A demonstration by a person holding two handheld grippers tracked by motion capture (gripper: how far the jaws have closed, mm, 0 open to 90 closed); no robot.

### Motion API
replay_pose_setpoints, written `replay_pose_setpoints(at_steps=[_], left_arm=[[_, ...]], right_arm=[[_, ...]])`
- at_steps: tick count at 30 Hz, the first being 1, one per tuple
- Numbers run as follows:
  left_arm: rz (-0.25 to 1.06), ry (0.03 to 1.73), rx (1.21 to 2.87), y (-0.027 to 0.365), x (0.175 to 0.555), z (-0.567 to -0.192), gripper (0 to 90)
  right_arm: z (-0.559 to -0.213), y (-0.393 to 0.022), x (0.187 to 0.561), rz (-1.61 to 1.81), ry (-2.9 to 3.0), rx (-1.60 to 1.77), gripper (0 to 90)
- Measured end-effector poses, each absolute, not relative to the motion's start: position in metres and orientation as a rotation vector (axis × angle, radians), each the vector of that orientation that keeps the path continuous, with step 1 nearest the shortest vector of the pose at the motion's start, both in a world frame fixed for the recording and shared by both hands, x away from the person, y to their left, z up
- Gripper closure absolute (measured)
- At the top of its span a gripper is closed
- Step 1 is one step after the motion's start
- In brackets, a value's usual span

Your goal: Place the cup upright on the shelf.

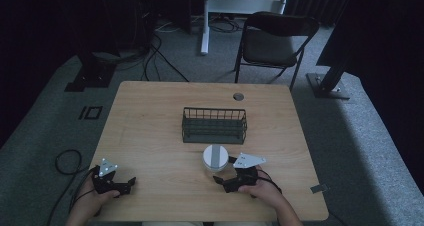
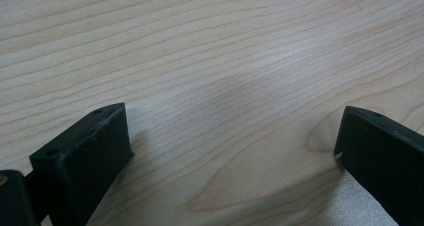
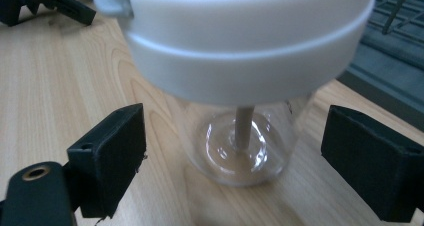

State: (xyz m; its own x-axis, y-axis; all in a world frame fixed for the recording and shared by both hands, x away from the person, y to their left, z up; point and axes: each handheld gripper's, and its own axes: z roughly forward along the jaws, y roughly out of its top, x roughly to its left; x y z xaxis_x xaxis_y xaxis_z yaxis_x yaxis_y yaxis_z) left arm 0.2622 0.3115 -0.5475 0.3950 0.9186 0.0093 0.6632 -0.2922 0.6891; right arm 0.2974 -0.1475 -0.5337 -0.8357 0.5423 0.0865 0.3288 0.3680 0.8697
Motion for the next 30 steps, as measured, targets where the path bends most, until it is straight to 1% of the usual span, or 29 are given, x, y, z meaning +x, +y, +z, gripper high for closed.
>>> replay_pose_setpoints(at_steps=[20, 30], left_arm=[[0.550, 1.347, 2.053, 0.311, 0.262, -0.547, 1.7], [0.550, 1.347, 2.054, 0.311, 0.262, -0.547, 1.7]], right_arm=[[-0.535, -0.133, 0.300, 1.512, 2.346, 0.836, 10.7], [-0.534, -0.126, 0.303, 1.515, 2.307, 0.835, 13.4]])
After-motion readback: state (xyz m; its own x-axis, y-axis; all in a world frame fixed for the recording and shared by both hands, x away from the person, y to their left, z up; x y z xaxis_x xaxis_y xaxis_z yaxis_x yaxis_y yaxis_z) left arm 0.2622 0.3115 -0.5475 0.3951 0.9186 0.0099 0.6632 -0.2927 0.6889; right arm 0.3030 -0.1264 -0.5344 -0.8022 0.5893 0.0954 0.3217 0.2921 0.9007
